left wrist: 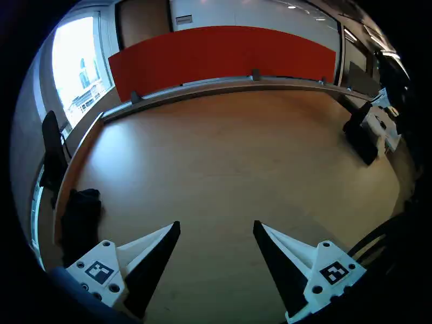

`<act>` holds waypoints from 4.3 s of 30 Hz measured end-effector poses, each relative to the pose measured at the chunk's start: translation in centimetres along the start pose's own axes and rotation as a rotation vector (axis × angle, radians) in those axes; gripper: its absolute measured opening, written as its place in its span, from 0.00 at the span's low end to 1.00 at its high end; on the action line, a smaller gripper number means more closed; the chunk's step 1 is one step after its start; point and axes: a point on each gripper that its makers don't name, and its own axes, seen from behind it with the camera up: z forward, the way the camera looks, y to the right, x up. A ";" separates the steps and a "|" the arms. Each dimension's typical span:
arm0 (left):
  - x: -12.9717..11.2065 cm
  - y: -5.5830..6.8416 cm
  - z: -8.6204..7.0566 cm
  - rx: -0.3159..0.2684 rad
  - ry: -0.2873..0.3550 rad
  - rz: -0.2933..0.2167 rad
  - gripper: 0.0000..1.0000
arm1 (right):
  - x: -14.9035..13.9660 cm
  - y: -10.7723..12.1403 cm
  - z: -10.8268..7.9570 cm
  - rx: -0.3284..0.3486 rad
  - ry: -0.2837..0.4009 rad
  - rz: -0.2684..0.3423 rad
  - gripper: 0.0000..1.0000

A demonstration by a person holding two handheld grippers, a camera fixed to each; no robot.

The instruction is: Fold towel

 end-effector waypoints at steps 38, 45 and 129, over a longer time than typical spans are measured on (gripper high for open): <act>-0.8 0.0 -0.9 0.005 -0.013 0.014 1.00 | -12.6 -1.1 -0.1 0.017 -0.174 0.149 0.05; -1.0 -0.1 -0.9 0.007 -0.018 0.016 1.00 | -13.2 -1.0 0.4 0.008 -0.189 0.162 0.05; -0.5 -0.2 -1.3 0.001 -0.006 0.025 1.00 | -14.1 0.9 -0.2 -0.139 -0.184 0.186 0.96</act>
